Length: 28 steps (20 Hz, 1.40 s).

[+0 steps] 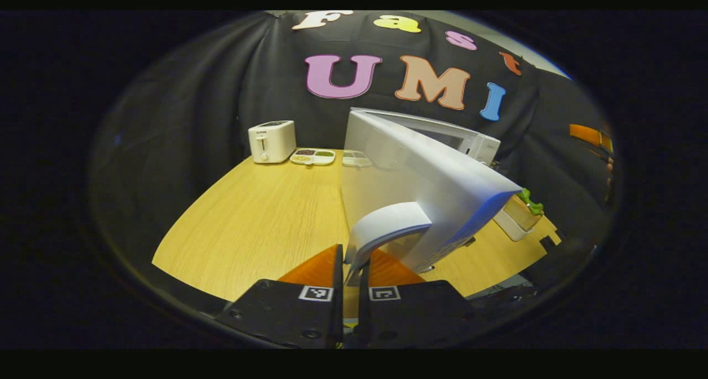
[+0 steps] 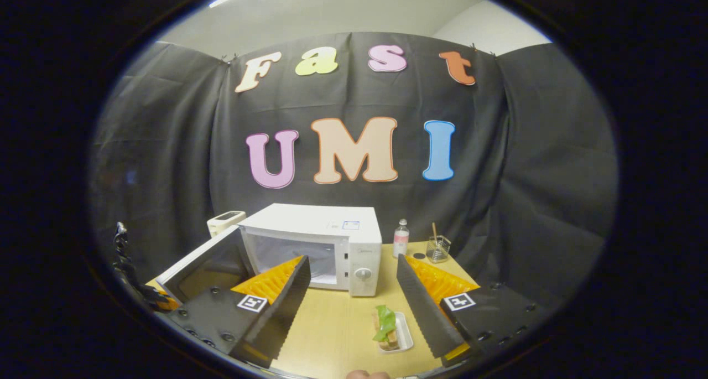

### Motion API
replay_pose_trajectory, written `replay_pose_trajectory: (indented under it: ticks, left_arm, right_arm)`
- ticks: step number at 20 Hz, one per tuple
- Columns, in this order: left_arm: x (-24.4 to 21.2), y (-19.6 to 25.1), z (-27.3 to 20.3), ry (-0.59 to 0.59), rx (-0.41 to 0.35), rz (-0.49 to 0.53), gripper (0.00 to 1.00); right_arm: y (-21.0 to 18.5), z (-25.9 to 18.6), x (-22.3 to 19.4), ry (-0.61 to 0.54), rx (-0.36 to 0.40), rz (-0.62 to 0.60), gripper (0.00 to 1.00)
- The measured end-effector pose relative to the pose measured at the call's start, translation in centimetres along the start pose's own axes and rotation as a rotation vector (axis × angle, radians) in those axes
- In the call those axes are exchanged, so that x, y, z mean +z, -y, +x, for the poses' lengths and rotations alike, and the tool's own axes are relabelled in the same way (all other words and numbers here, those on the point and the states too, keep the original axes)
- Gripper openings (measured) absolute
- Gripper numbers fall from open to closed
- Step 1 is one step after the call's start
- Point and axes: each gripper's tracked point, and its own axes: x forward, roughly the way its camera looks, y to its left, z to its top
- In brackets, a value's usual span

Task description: Open the microwave oven with the left hand, put the food in, and close the microwave oven.

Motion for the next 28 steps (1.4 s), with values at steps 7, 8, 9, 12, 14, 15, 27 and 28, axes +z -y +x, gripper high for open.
replay_pose_trajectory:
  ticks: [7,8,9,12,14,15,27,28]
  left_arm:
    - [-0.2,-0.9,-0.1,0.024,0.011,-0.014,0.77]
    - [0.0,-0.9,-0.4,0.034,0.010,-0.004,0.77]
    - [0.5,-0.9,-0.8,0.053,0.015,0.014,0.77]
    - [1.2,-0.9,-2.1,0.070,0.021,0.064,0.77]
    - [1.9,-1.2,-3.4,0.088,0.045,0.106,0.80]
    - [2.4,-1.5,-3.9,0.098,0.064,0.131,0.83]
    - [7.4,-4.8,-9.4,0.232,0.242,0.157,0.96]
    - [7.2,-5.0,-9.6,0.227,0.254,0.151,0.96]
  right_arm:
    - [0.8,0.9,-2.5,-0.047,-0.032,-0.053,0.97]
    - [0.8,1.1,-2.8,-0.054,-0.027,-0.061,0.97]
    - [0.8,1.3,-3.2,-0.060,-0.027,-0.074,0.97]
    - [1.2,2.0,-4.7,-0.075,-0.026,-0.092,0.97]
    - [1.8,2.9,-6.6,-0.108,-0.031,-0.101,0.97]
    - [2.1,3.0,-7.6,-0.125,-0.034,-0.111,0.97]
    - [4.9,3.6,-20.8,-0.356,-0.019,-0.230,1.00]
    - [5.2,3.7,-21.7,-0.374,-0.024,-0.236,0.98]
